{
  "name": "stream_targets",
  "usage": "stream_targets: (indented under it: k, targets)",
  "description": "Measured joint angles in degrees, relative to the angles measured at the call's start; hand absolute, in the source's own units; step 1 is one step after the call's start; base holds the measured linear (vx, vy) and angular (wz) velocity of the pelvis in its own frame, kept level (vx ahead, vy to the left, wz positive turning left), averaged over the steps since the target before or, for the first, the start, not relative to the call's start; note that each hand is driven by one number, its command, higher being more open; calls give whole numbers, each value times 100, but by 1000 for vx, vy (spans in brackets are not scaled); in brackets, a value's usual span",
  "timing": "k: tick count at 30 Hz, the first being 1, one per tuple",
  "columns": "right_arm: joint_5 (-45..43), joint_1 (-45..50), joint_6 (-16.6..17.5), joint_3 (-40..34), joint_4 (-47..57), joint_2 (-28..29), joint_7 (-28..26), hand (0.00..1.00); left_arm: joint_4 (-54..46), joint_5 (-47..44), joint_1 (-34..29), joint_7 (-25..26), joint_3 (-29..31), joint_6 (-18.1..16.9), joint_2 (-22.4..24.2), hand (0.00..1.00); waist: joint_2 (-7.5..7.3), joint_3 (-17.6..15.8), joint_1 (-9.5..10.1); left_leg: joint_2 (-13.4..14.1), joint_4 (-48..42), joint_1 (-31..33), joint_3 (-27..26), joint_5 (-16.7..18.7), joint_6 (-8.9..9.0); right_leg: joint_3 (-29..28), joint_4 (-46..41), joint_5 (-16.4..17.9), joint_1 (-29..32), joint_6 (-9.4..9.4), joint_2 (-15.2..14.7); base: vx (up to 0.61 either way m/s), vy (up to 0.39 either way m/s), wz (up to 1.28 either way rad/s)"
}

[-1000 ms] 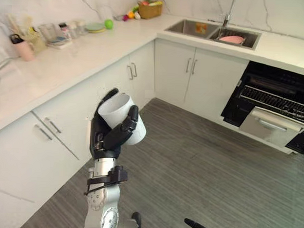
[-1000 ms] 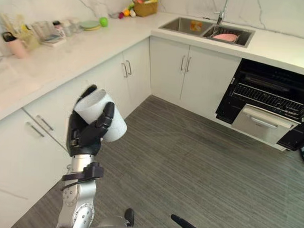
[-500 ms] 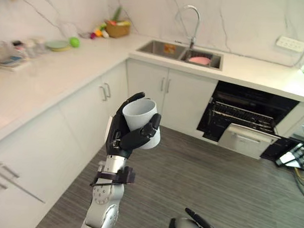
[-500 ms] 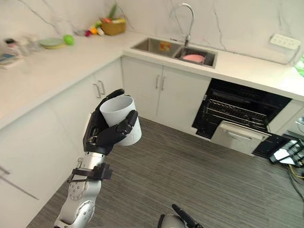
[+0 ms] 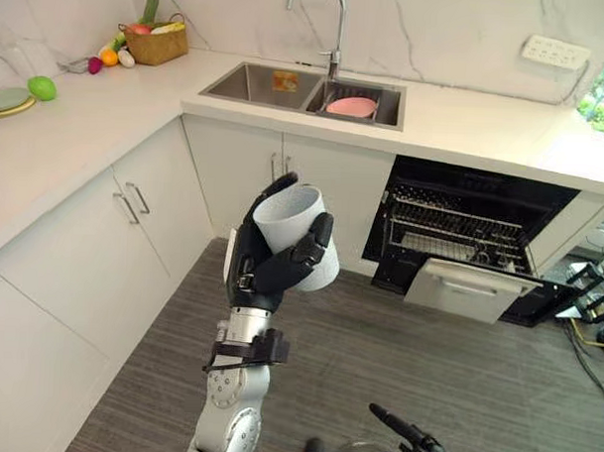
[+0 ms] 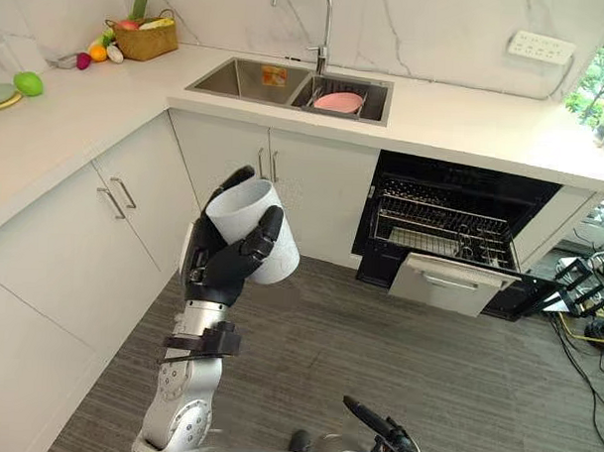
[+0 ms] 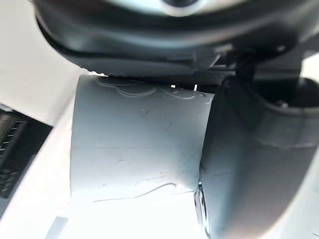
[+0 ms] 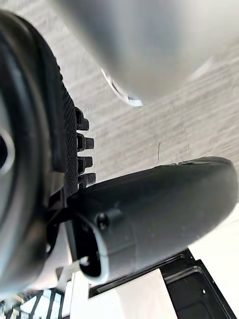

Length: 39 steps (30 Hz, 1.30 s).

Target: Walk over to the sink, pick up the cup, carry it to the dishwasher, place the cup inside the dishwasher, then close the dishwasher door

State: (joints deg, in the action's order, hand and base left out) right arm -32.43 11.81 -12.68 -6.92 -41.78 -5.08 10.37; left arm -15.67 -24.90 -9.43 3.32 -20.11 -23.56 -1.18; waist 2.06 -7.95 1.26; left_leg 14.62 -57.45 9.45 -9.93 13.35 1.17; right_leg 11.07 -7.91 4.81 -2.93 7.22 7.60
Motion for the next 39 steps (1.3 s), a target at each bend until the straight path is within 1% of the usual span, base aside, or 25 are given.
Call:
stream_targets:
  k: [2,4,6,8,10,12,14,15,16,17,19,22,23,25,26,27,29,30,32,33,34,35,36,37,39]
  targets:
    - [3,-104,210,113,-3,10,125,100,-118,-148,5,25,172,-211,-4,0,-35,21,69,-371,1510,-23,-106,227,-20,-345,139,-19,-199,78,-51,341,45,-84]
    - [12,-262,413,233,-13,13,154,100,-220,-210,46,221,309,-436,2,0,-63,27,73,-743,3167,-56,48,97,31,-697,182,7,-329,-48,-178,318,106,-96]
    - [18,-346,636,354,-41,20,240,100,-237,-186,128,646,303,-686,15,0,-140,108,79,-1078,4493,-167,465,-791,118,-1170,246,156,-563,-247,-393,412,189,-96]
    - [26,-370,853,390,-41,33,347,100,-237,-112,265,862,227,-762,28,0,-101,146,58,-1089,4813,-104,619,-1051,125,-1417,247,308,-683,-399,-456,390,231,-73]
    - [61,-354,970,389,-41,41,461,100,-237,-7,304,971,200,-816,25,0,-67,279,41,-1040,4949,-199,557,-1691,76,-1704,165,452,-741,-576,-500,402,289,-69]
    - [122,-355,1098,376,-38,195,614,100,-222,19,379,1045,281,-843,-141,0,-285,466,-55,-1230,4923,-382,200,-1564,-140,-1936,-155,646,-662,-769,-792,447,322,-70]
    - [161,-367,1203,319,8,279,786,100,-188,5,473,1041,452,-789,-210,0,-343,488,-137,-1319,4894,-573,-5,-1317,-248,-1951,-662,672,-516,-818,-903,340,268,-57]
    - [170,-353,1269,229,79,354,941,100,-194,-2,494,990,560,-758,-220,0,-349,484,-142,-1343,4911,-796,-185,-1102,-297,-1836,-1528,751,-190,-975,-947,179,172,-76]
    - [191,-299,1334,182,277,452,1130,100,-202,-65,486,886,666,-695,-249,0,-390,427,-142,-1407,4953,-1109,-392,-901,-339,-1539,-2855,695,318,-1300,-1112,243,251,-96]
    - [294,-271,1366,152,412,509,1255,100,-212,-96,464,826,723,-635,-291,0,-406,361,-164,-1453,4935,-1366,-530,-731,-382,-1245,-3804,613,673,-1404,-1320,201,239,-79]
    - [463,-226,1402,139,562,517,1341,100,-225,-84,339,711,747,-535,-351,0,-321,374,-300,-1449,4884,-1620,-703,-501,-395,-700,-4724,688,1184,-1256,-1661,166,195,-47]
    - [859,-218,1460,145,1253,608,1400,100,-425,-23,179,429,747,-387,-495,0,-276,449,-458,-1309,4995,-1800,-953,-361,-298,280,-3585,694,1685,-1253,-1841,266,125,-41]
    - [1049,-219,1547,158,1629,658,1441,100,-434,-6,107,383,769,-343,-544,0,-281,450,-488,-1265,5018,-1845,-1032,-312,-217,601,-2584,648,1643,-1217,-1693,338,19,-50]
    - [1370,-216,1604,191,2278,734,1500,100,-419,-10,-108,381,859,-224,-536,0,-296,445,-496,-1245,4990,-2022,-1101,-193,-97,759,-997,54,1380,-928,-1288,355,-44,-57]
    - [1560,-221,1678,264,2693,642,1526,100,-326,-8,-222,365,900,-143,-490,0,-173,420,-528,-1179,4833,-2140,-1065,45,-65,723,-356,-607,1061,-452,-1026,373,-50,-63]
    - [1737,-274,1726,290,3006,571,1520,100,-250,11,-269,312,901,-48,-433,0,-66,363,-463,-1039,4442,-2081,-1061,138,-32,595,41,-751,797,-407,-849,361,-45,-65]
    - [1935,-260,1793,268,3292,529,1506,100,-100,16,-295,225,817,20,-387,0,-77,321,-396,-944,4432,-2093,-890,220,-30,417,291,-798,576,-390,-763,213,-65,-58]
    - [2049,-89,1920,158,3496,510,1443,100,-95,42,-328,84,785,43,-339,0,21,333,-391,-803,4768,-2179,-866,61,50,353,296,-775,566,-407,-593,138,-67,-51]
    - [2133,184,2534,-155,3409,538,1140,100,19,-88,-313,-130,864,-13,-337,0,49,298,-381,-708,4629,-2245,-775,144,205,312,261,-577,492,-449,-528,97,8,-18]
    - [2158,484,2990,-538,3337,574,916,100,99,-229,-335,-214,952,-14,-365,0,-50,161,-410,-690,3890,-2028,-783,158,227,318,276,-430,319,-499,-654,95,20,14]
    - [2045,765,3106,-887,3494,580,802,100,82,-245,-438,-260,1048,-16,-319,0,-26,43,-440,-520,2597,-1559,-802,104,169,324,303,-350,183,-528,-721,75,13,10]
    - [1684,919,2791,-985,3786,519,746,100,44,-266,-509,-280,1113,-17,-265,0,33,14,-453,-365,1925,-1287,-807,-10,141,330,309,-313,126,-533,-701,112,44,-12]
    - [1308,1147,2363,-1057,3930,389,600,100,-29,-271,-664,-287,1197,-40,-155,0,97,18,-457,-39,804,-787,-828,-502,115,271,390,-267,-52,-503,-646,178,93,-26]
    - [1204,1336,2245,-1037,3811,347,385,100,-27,-263,-752,-289,1166,-74,-144,0,55,47,-418,153,288,-507,-838,-535,131,195,526,-252,-209,-504,-637,222,109,-32]
    - [1244,1355,2275,-882,3701,444,281,100,2,-249,-834,-287,1004,-70,-139,0,50,103,-367,151,1024,-365,-899,163,14,15,589,-264,-228,-478,-742,206,89,-41]
